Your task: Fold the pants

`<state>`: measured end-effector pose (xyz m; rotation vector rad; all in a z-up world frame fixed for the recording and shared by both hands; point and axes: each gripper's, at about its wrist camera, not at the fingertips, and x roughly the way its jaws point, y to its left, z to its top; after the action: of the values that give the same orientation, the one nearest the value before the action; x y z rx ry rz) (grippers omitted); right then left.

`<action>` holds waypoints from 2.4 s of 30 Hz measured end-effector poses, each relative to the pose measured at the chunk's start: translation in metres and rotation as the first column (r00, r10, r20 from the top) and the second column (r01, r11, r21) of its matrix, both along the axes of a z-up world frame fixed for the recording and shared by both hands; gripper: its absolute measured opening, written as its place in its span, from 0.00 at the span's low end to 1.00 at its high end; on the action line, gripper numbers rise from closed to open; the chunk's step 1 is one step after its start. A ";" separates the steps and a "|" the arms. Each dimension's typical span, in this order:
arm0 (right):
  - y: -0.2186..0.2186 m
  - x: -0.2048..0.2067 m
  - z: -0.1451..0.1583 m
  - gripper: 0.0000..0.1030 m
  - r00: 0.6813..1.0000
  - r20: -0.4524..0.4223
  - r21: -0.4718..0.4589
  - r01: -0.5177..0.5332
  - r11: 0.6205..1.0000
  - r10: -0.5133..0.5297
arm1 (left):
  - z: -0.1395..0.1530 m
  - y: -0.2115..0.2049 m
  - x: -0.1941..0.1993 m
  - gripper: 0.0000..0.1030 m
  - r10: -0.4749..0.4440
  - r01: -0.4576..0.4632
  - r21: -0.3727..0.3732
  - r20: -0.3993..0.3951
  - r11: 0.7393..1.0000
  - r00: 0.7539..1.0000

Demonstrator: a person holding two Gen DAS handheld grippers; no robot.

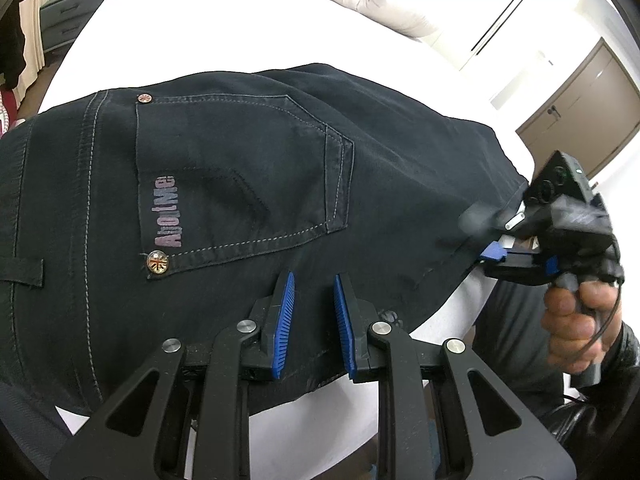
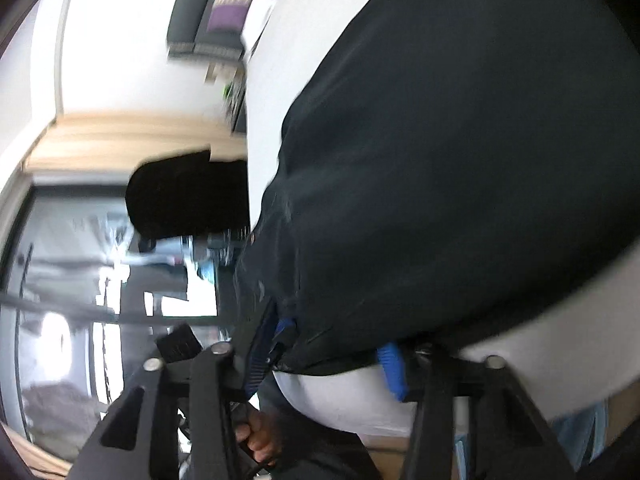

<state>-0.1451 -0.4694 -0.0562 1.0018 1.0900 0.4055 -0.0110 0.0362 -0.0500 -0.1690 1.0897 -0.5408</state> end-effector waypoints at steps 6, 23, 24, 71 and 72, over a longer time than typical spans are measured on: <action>0.001 -0.015 -0.008 0.03 0.999 -0.017 -0.059 -0.028 0.998 0.028 | 0.002 0.001 -0.005 0.20 -0.008 0.008 0.003 -0.003 1.000 1.000; -0.105 -0.036 -0.001 0.13 0.954 0.014 0.026 0.298 0.954 -0.298 | -0.001 -0.066 0.034 0.20 -0.074 0.073 0.016 0.017 0.997 0.997; -0.113 -0.040 -0.005 0.03 0.950 -0.005 0.005 0.311 0.950 -0.311 | -0.002 -0.065 0.034 0.20 -0.071 0.071 0.005 0.011 0.997 0.997; -0.286 -0.105 0.068 0.38 0.592 0.266 -0.221 0.806 0.550 -0.761 | -0.006 -0.063 0.032 0.20 -0.055 0.055 0.021 0.008 0.998 0.998; -0.275 -0.089 0.085 0.38 0.659 0.301 -0.254 0.752 0.608 -0.689 | -0.006 -0.063 0.032 0.20 -0.055 0.055 0.024 0.011 0.998 0.998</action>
<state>-0.2336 -0.7449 0.0285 0.9656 0.4818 -0.3742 0.0207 -0.0267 -0.0558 -0.1152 1.0918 -0.5774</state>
